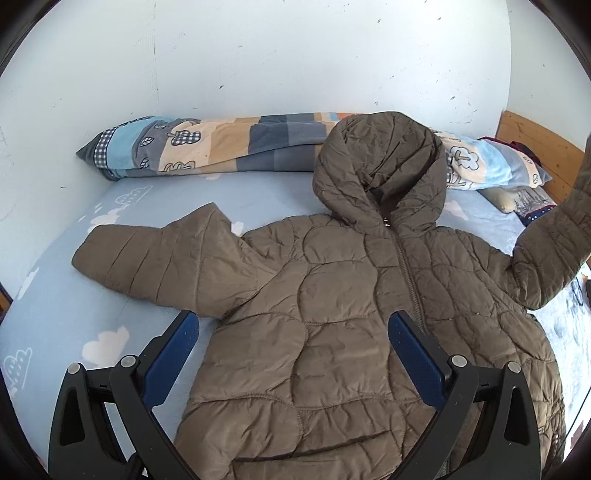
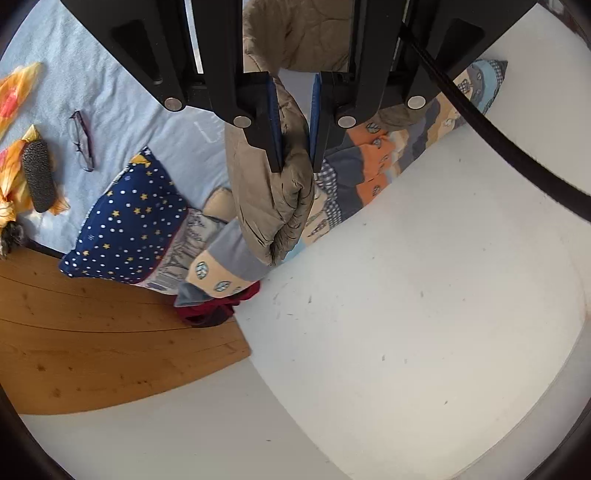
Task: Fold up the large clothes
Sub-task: 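Lift the held sleeve and fold it across the jacket front with the right tool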
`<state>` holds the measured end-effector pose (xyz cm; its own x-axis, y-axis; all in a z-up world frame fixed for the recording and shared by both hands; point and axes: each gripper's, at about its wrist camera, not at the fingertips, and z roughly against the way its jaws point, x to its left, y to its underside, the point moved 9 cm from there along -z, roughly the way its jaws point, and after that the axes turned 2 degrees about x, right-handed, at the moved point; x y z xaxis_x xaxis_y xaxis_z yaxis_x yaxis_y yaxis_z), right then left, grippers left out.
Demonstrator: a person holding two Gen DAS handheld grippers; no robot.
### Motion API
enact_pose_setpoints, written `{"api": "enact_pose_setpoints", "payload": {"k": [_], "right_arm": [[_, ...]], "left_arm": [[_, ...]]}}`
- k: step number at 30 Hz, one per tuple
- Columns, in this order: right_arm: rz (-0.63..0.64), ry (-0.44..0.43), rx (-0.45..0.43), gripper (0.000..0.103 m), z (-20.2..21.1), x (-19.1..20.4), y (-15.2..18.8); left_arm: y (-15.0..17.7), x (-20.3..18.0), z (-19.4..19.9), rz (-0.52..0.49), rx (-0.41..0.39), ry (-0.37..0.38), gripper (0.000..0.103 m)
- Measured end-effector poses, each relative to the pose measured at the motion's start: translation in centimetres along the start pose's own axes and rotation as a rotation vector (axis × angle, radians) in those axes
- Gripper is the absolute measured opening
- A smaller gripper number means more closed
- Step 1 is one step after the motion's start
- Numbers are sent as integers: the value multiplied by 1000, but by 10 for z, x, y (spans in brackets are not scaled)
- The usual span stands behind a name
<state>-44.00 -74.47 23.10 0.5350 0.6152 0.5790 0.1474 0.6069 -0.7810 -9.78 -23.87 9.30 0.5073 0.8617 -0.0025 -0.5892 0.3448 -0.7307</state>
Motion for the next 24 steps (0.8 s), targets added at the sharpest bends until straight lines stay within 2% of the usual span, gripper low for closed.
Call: {"api": "enact_pose_setpoints", "payload": {"k": [6, 13, 18, 24], "right_arm": [[116, -128, 73, 15, -8, 103, 44], [257, -241, 203, 15, -33, 205, 132], [320, -278, 317, 15, -63, 248, 209], [353, -306, 459, 15, -100, 278, 303]], "left_arm": [[4, 11, 0, -1, 17, -17, 102], [3, 28, 6, 40, 14, -21, 102], [5, 41, 3, 75, 33, -24, 102], [-1, 55, -15, 151, 71, -8, 102]]}}
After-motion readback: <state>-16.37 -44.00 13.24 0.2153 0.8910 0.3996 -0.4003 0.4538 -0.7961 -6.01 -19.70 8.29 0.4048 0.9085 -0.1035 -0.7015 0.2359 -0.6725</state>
